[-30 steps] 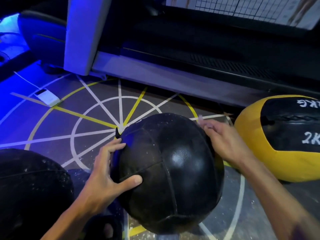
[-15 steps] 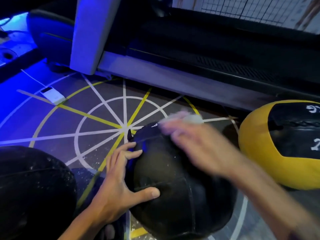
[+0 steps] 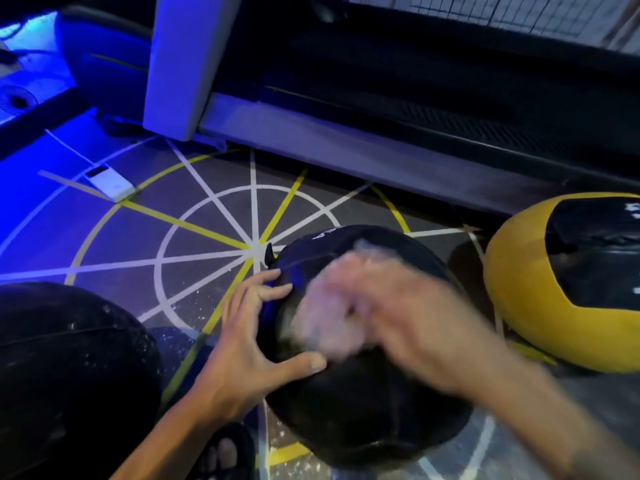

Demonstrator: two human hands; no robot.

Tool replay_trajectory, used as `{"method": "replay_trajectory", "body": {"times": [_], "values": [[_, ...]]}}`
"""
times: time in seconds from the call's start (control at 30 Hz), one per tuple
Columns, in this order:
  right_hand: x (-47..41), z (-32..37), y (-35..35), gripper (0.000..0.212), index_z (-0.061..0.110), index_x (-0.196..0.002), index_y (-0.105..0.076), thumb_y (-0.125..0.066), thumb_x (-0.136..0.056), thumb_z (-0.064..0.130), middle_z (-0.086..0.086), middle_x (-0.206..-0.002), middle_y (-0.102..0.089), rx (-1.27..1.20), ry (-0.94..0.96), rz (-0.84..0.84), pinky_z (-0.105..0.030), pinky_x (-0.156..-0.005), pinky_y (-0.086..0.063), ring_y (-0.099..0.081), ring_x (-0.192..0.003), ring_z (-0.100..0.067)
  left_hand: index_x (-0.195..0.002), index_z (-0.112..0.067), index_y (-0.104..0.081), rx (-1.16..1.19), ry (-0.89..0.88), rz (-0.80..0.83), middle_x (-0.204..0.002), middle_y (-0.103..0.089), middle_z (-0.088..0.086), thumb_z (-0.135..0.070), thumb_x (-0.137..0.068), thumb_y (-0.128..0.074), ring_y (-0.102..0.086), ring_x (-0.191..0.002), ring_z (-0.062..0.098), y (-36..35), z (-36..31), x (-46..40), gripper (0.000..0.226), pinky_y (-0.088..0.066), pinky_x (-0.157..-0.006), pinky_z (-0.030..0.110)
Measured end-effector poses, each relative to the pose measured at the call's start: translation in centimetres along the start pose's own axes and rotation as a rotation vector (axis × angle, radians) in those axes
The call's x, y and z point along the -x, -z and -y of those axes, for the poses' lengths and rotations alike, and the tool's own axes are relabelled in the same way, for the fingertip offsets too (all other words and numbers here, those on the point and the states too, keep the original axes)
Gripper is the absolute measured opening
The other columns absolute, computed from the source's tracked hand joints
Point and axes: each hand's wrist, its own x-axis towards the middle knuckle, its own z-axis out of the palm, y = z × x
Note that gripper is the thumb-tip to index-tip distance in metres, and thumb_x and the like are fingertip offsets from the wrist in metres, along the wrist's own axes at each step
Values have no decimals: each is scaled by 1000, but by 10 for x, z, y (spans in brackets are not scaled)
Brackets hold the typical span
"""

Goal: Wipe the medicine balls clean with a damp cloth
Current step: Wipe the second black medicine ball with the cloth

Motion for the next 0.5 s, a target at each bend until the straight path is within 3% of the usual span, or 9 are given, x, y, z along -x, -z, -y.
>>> {"method": "replay_trajectory", "body": {"times": [0.1, 0.2, 0.23, 0.3, 0.37, 0.43, 0.5], "values": [[-10, -71, 27, 35, 35, -120, -71, -53, -98, 14, 14, -111, -73, -121, -393, -218, -22, -87, -47, -66, -105, -9, -130, -46, -53, 49, 77, 65, -152, -33, -27, -77, -50, -86, -29, -146, 3, 7, 2, 8, 92, -35, -117, 50], [3, -108, 32, 32, 27, -109, -74, -47, -103, 10, 16, -116, -72, -313, -581, -497, -5, -85, -43, -64, -102, 3, -124, -51, -53, 101, 139, 124, -150, -36, -29, -75, -46, -90, -36, -145, 5, 31, 6, 4, 89, -42, -112, 44], [9, -116, 28, 31, 23, -109, -73, -47, -104, 9, 16, -115, -71, -381, -636, -554, -6, -82, -45, -64, -95, 4, -122, -51, -54, 124, 153, 140, -148, -39, -28, -76, -48, -89, -39, -143, 4, 39, 6, 0, 86, -44, -108, 40], [19, -124, 10, 26, 24, -108, -75, -51, -104, 18, 19, -100, -73, -585, -729, -519, -25, -77, -54, -62, -81, -7, -129, -48, -52, 184, 167, 143, -146, -45, -23, -79, -58, -81, -43, -141, 2, 47, 5, -9, 82, -43, -109, 37], [22, -121, -12, 25, 25, -106, -77, -52, -105, 20, 14, -96, -76, -745, -821, -323, -42, -92, -56, -68, -93, -16, -140, -51, -45, 199, 194, 171, -149, -45, -18, -80, -65, -78, -44, -142, 7, 43, 3, -17, 87, -42, -113, 45], [14, -118, -19, 30, 22, -106, -78, -48, -108, 19, 3, -103, -79, -818, -893, -226, -49, -107, -49, -71, -107, -20, -145, -53, -39, 162, 219, 194, -150, -45, -16, -78, -63, -82, -46, -141, 18, 36, 1, -19, 95, -44, -111, 54], [-8, -104, -5, 29, 21, -109, -78, -49, -107, 20, 2, -109, -78, -830, -807, -244, -50, -111, -45, -70, -110, -17, -143, -52, -40, 130, 215, 211, -149, -46, -14, -76, -59, -86, -48, -138, 22, 32, 1, -20, 99, -46, -108, 56]]}}
